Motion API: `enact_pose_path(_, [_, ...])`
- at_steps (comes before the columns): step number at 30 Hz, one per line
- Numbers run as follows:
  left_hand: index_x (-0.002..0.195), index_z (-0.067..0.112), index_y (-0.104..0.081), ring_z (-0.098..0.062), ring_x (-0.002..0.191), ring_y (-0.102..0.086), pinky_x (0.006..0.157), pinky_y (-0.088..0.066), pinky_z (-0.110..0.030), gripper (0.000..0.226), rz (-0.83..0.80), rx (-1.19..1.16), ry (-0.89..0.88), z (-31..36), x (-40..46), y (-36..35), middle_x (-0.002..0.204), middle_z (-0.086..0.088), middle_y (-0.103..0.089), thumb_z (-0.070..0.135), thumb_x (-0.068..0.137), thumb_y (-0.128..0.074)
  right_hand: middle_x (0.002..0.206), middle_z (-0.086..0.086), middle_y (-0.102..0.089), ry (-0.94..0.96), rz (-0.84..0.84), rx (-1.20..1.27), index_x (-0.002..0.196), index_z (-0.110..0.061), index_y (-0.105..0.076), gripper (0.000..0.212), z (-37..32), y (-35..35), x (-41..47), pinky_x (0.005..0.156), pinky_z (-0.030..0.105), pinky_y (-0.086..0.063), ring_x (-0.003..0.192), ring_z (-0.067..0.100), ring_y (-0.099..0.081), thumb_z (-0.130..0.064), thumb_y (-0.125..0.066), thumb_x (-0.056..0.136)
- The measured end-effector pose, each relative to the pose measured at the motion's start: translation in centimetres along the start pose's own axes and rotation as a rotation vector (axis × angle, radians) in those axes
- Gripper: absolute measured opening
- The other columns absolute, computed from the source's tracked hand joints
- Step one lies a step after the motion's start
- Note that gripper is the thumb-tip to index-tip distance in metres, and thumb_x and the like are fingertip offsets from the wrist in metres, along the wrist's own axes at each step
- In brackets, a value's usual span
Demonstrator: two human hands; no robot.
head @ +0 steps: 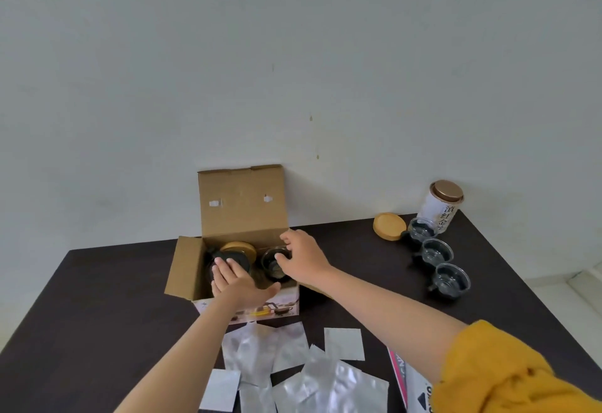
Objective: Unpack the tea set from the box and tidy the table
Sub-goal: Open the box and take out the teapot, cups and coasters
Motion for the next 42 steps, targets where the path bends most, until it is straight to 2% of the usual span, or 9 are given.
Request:
enact_pose_path(4, [0.145,0.006,0.022,-0.034,0.142,0.020,0.116,0.002,-0.049,0.121,-0.040,0.029,-0.068,-1.5,0.4,0.0,0.152,-0.017,0.029,0.081,0.074,-0.040,0.128,0.004,-0.054,0.005,-0.106,-0.143,0.132,-0.013,-0.050,0.042,-2.2,-2.0,1.8,0.084,0.024,-0.040,0.116,0.021,-0.054,-0.026,-0.058,0.093])
enact_pose_path(9, [0.142,0.007,0.027,-0.032,0.141,0.025,0.118,0.004,-0.048,0.122,-0.020,0.027,-0.117,-1.7,0.8,-0.8,0.150,-0.016,0.034,0.083,0.073,-0.038,0.117,0.013,-0.056,-0.105,-0.276,-0.300,0.115,-0.007,-0.055,0.032,-2.1,-6.2,3.7,0.081,0.033,-0.050,0.102,0.029,-0.058,-0.010,-0.065,0.085])
enact_pose_path(14, [0.141,0.006,0.030,-0.032,0.139,0.029,0.117,0.007,-0.048,0.123,-0.015,0.033,-0.152,-1.9,1.1,-1.0,0.148,-0.017,0.037,0.084,0.072,-0.036,0.133,0.022,-0.044,-0.153,-0.301,-0.490,0.131,0.000,-0.043,0.054,-1.0,-8.3,5.1,0.099,0.039,-0.044,0.124,0.036,-0.043,-0.010,-0.065,0.084])
enact_pose_path(17, [0.141,0.006,0.030,-0.032,0.138,0.030,0.116,0.008,-0.048,0.122,-0.029,0.040,-0.158,-1.9,1.1,-1.0,0.147,-0.017,0.038,0.084,0.073,-0.036,0.136,0.025,-0.041,-0.173,-0.297,-0.565,0.135,0.003,-0.038,0.059,-0.6,-9.0,6.1,0.102,0.040,-0.042,0.128,0.038,-0.038,-0.008,-0.065,0.084])
enact_pose_path(24, [0.141,0.008,0.031,-0.031,0.138,0.032,0.115,0.010,-0.048,0.122,-0.040,0.050,-0.142,-1.7,1.2,-0.9,0.147,-0.015,0.039,0.083,0.073,-0.037,0.134,0.022,-0.045,-0.183,-0.301,-0.679,0.135,0.001,-0.038,0.069,-1.1,-8.6,7.8,0.096,0.037,-0.047,0.121,0.034,-0.044,-0.015,-0.073,0.078])
enact_pose_path(30, [0.140,0.008,0.031,-0.031,0.138,0.032,0.115,0.010,-0.047,0.122,-0.053,0.052,-0.131,-1.6,1.2,-0.7,0.147,-0.014,0.039,0.083,0.074,-0.038,0.122,0.018,-0.049,-0.109,-0.353,-0.749,0.130,-0.001,-0.040,0.074,-2.1,-7.6,8.4,0.085,0.033,-0.052,0.103,0.029,-0.055,-0.029,-0.077,0.072])
enact_pose_path(32, [0.140,0.008,0.032,-0.030,0.138,0.032,0.115,0.010,-0.047,0.122,-0.056,0.050,-0.125,-1.6,1.2,-0.8,0.147,-0.014,0.040,0.083,0.074,-0.038,0.114,0.015,-0.054,-0.083,-0.406,-0.776,0.122,-0.004,-0.049,0.068,-2.7,-7.0,8.5,0.081,0.034,-0.054,0.095,0.027,-0.057,-0.035,-0.078,0.068])
enact_pose_path(35, [0.140,0.009,0.032,-0.030,0.138,0.033,0.116,0.009,-0.046,0.123,-0.053,0.040,-0.111,-1.6,1.2,-0.7,0.147,-0.013,0.040,0.085,0.072,-0.037,0.100,0.009,-0.059,-0.023,-0.439,-0.779,0.107,-0.010,-0.061,0.056,-3.6,-5.4,8.3,0.077,0.034,-0.054,0.087,0.025,-0.058,-0.044,-0.078,0.066])
enact_pose_path(42, [0.143,0.010,0.027,-0.030,0.140,0.027,0.117,0.006,-0.046,0.124,-0.040,0.044,-0.063,-1.4,0.6,-0.4,0.150,-0.012,0.035,0.087,0.070,-0.036,0.116,0.010,-0.046,-0.015,-0.326,-0.415,0.109,-0.011,-0.049,0.062,-3.0,2.1,5.8,0.063,0.028,-0.046,0.092,0.024,-0.052,-0.042,-0.077,0.064])
Point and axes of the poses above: each hand's wrist, its own x-axis towards the middle knuckle, its own y-axis out of the back of the hand, z = x × y, the point moved 4 cm from there along x, towards the middle knuckle
